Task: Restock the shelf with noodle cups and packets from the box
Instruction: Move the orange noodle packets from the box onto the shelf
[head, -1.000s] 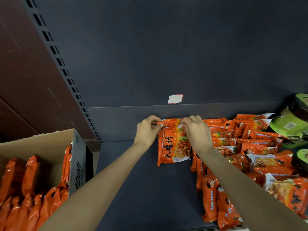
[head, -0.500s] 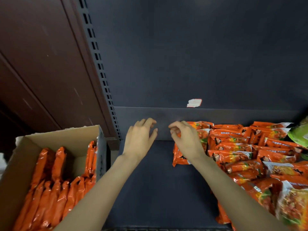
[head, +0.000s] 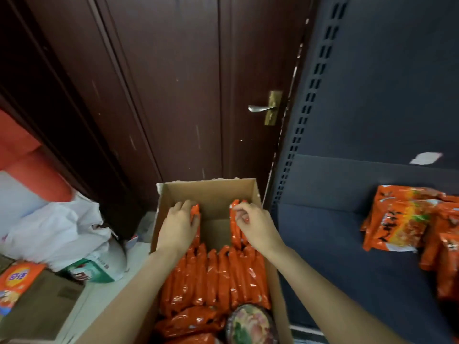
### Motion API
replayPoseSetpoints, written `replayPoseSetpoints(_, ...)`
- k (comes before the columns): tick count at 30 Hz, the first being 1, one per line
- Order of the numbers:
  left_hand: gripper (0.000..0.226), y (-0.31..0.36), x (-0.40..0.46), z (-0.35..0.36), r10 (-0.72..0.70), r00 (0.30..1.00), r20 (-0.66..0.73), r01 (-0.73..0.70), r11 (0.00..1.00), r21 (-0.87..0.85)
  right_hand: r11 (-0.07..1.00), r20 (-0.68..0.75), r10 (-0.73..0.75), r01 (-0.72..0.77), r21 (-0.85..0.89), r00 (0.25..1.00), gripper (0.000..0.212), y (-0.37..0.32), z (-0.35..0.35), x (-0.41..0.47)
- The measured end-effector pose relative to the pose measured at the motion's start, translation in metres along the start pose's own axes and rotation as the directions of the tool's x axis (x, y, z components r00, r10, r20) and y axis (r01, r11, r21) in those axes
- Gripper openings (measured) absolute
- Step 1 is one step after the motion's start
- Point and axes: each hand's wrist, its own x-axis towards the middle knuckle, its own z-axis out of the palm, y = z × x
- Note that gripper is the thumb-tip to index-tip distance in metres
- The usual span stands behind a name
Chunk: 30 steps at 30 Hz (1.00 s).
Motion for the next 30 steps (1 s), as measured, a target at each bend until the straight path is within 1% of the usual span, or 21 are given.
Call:
replayPoseSetpoints(2, 0.034, -0.027, 0.002, -0.01, 0.009, 1.0, 0.029, -0.011, 0.999, 0.052, 0.998, 0.041, 0.059, -0.06, 0.023, 0.997, 0.031, -0.008, 0.032, 0.008)
replayPoseSetpoints(4, 0.042, -0.049, 0.005, -0.021, 0.024, 1.0, 0.003, -0.024, 0.992, 0.128, 0.993, 0.09, 0.109, -0.112, 0.025, 0.99, 0.038, -0.011, 0.061, 0.015)
replayPoseSetpoints(6, 0.051, -0.069, 0.006, -0.03, 0.017, 1.0, 0.0, -0.017, 0.989, 0.147, 0.988, 0.133, 0.155, -0.155, -0.009, 0.979, 0.045, -0.014, 0.086, 0.022)
replayPoseSetpoints(8, 0.057, -0.087, 0.008, -0.035, -0.031, 0.998, 0.055, 0.028, 0.998, 0.061, 0.98, 0.169, 0.195, -0.186, -0.069, 0.966, 0.051, -0.017, 0.107, 0.03)
replayPoseSetpoints(10, 0.059, -0.1, 0.009, -0.04, -0.097, 0.984, 0.152, 0.112, 0.989, -0.095, 0.971, 0.199, 0.233, -0.216, -0.105, 0.952, 0.053, -0.021, 0.124, 0.04)
replayPoseSetpoints(11, 0.059, -0.105, 0.009, -0.041, -0.113, 0.975, 0.194, 0.146, 0.976, -0.164, 0.969, 0.209, 0.242, -0.223, -0.111, 0.948, 0.052, -0.023, 0.13, 0.044)
replayPoseSetpoints(13, 0.056, -0.11, 0.009, -0.042, -0.11, 0.963, 0.244, 0.167, 0.96, -0.227, 0.963, 0.229, 0.258, -0.231, -0.136, 0.939, 0.044, -0.023, 0.143, 0.053)
replayPoseSetpoints(15, 0.055, -0.111, 0.009, -0.041, -0.102, 0.962, 0.254, 0.169, 0.952, -0.257, 0.946, 0.239, 0.305, -0.264, -0.186, 0.922, 0.033, -0.022, 0.154, 0.06)
replayPoseSetpoints(17, 0.054, -0.113, 0.01, -0.039, -0.109, 0.961, 0.254, 0.179, 0.946, -0.271, 0.92, 0.214, 0.371, -0.326, -0.216, 0.904, 0.021, -0.022, 0.16, 0.066)
replayPoseSetpoints(21, 0.054, -0.118, 0.009, -0.035, -0.099, 0.96, 0.261, 0.18, 0.934, -0.309, 0.852, 0.165, 0.494, -0.438, -0.288, 0.854, 0.02, -0.018, 0.172, 0.072)
replayPoseSetpoints(24, 0.054, -0.119, 0.011, -0.034, -0.099, 0.96, 0.262, 0.18, 0.936, -0.303, 0.83, 0.158, 0.537, -0.485, -0.277, 0.829, 0.017, -0.012, 0.179, 0.07)
replayPoseSetpoints(26, 0.053, -0.119, 0.013, -0.034, -0.093, 0.961, 0.262, 0.174, 0.936, -0.306, 0.83, 0.149, 0.533, -0.481, -0.282, 0.833, 0.012, -0.013, 0.179, 0.071)
replayPoseSetpoints(27, 0.053, -0.118, 0.014, -0.034, -0.091, 0.962, 0.256, 0.171, 0.935, -0.312, 0.842, 0.149, 0.512, -0.46, -0.282, 0.846, 0.01, -0.015, 0.176, 0.071)
replayPoseSetpoints(30, 0.049, -0.115, 0.018, -0.034, -0.091, 0.973, 0.212, 0.153, 0.942, -0.298, 0.901, 0.11, 0.415, -0.392, -0.186, 0.903, 0.012, -0.024, 0.162, 0.072)
